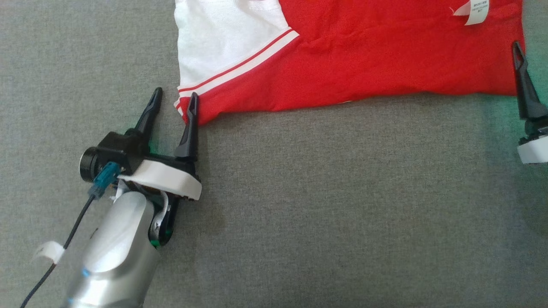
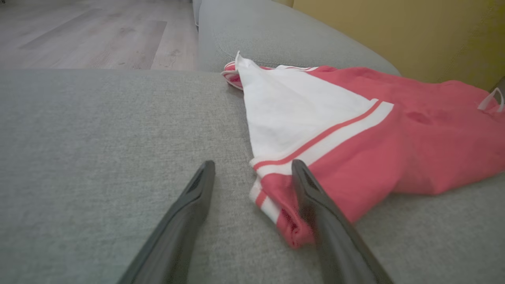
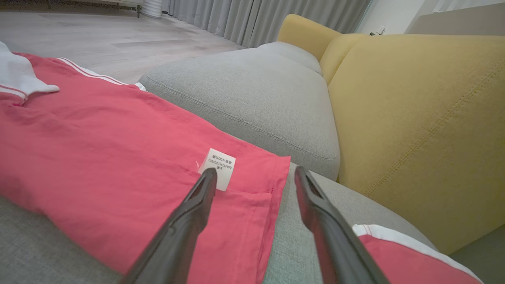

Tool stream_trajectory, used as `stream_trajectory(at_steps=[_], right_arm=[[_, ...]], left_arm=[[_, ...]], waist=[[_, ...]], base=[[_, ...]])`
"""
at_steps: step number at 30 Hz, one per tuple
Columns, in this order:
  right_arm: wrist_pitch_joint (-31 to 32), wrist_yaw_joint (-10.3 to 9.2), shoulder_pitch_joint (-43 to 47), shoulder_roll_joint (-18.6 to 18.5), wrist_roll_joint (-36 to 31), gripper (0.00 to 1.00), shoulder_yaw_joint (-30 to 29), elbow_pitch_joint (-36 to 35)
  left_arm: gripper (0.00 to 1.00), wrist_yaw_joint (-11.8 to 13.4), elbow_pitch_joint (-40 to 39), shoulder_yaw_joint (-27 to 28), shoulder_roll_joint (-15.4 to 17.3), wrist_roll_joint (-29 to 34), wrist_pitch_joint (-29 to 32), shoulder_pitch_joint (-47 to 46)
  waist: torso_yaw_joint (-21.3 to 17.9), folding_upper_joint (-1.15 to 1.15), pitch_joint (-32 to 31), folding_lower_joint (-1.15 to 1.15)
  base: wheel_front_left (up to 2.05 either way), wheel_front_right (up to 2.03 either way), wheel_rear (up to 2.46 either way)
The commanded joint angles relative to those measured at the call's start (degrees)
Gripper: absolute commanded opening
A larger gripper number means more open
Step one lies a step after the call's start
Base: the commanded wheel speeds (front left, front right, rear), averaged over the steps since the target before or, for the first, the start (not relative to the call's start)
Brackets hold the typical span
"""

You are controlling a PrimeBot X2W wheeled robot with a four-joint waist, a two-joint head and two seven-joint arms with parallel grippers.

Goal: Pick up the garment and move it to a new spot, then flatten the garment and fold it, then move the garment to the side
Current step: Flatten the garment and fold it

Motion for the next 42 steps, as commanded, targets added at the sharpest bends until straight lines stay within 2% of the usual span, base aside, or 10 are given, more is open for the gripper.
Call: stream_trajectory(at_steps=[1, 2, 3, 5, 6, 15, 31, 32, 34, 42], right_arm=[[-0.35, 0.39, 1.86, -0.85, 0.17, 1.0, -0.01, -1.62], [-0.35, 0.39, 1.94, -0.81, 0.15, 1.0, -0.1, -1.65], [-0.35, 0.39, 2.03, -0.79, 0.11, 1.0, -0.15, -1.63], [-0.35, 0.39, 2.19, -0.8, 0.05, 1.0, -0.23, -1.51], [-0.35, 0.39, 2.29, -0.82, 0.03, 1.0, -0.26, -1.43], [-0.36, 0.39, 3.37, -0.1, 1.34, 1.0, 0.64, 0.71], [1.81, 0.39, -2.87, 1.06, 16.66, 1.0, 8.63, 19.14], [2.62, 0.39, -3.35, 0.93, 17.87, 0.81, 9.95, 19.62], [4.92, 0.39, -3.95, 0.58, 21.29, 0.0, 12.26, 20.62], [5.42, 0.39, -1.9, -5.23, 28.18, 0.0, 16.43, 19.03]], left_arm=[[1.0, -0.35, 2.33, 0.15, 1.24, -0.32, 1.51, 1.88], [0.86, -0.64, 2.54, -0.33, 1.36, -0.19, 2.11, 1.76], [0.55, -0.87, 2.7, -0.77, 1.5, -0.11, 2.82, 1.72], [0.3, -1.11, 2.78, -1.84, 2.04, 0.42, 4.65, 1.79], [0.01, -1.18, 2.66, -2.33, 2.33, 0.62, 5.72, 1.94], [0.0, -0.28, -7.18, -2.77, 6.19, 0.96, 11.51, 3.24], [0.0, 2.83, -25.77, -0.17, 13.24, 0.97, 18.72, 5.39], [0.0, 2.85, -26.01, -0.2, 13.22, 0.88, 18.74, 5.4], [0.0, 2.91, -26.25, -0.24, 13.17, 0.73, 18.7, 5.42], [0.0, 3.38, -26.16, -0.69, 12.68, 0.24, 17.79, 6.99]], waist=[[-0.03, 0.0, -0.01, 0.01], [-0.04, 0.0, -0.06, 0.01], [-0.05, 0.0, -0.17, 0.01], [0.0, 0.0, -0.49, 0.01], [0.06, 0.0, -0.73, 0.01], [0.74, 0.0, -2.71, 0.01], [1.24, 0.0, -2.59, 0.01], [1.29, 0.0, -2.51, 0.01], [1.44, 0.0, -2.5, 0.01], [2.69, 0.0, -4.54, 0.01]], base=[[0.0, 0.0, 0.0], [0.0, 0.0, 0.0], [0.0, 0.0, 0.0], [0.0, 0.0, 0.0], [0.0, 0.0, 0.0], [0.0, 0.0, 0.0], [0.0, 0.0, 0.0], [0.0, 0.0, 0.0], [0.0, 0.0, 0.0], [0.0, 0.0, 0.0]])
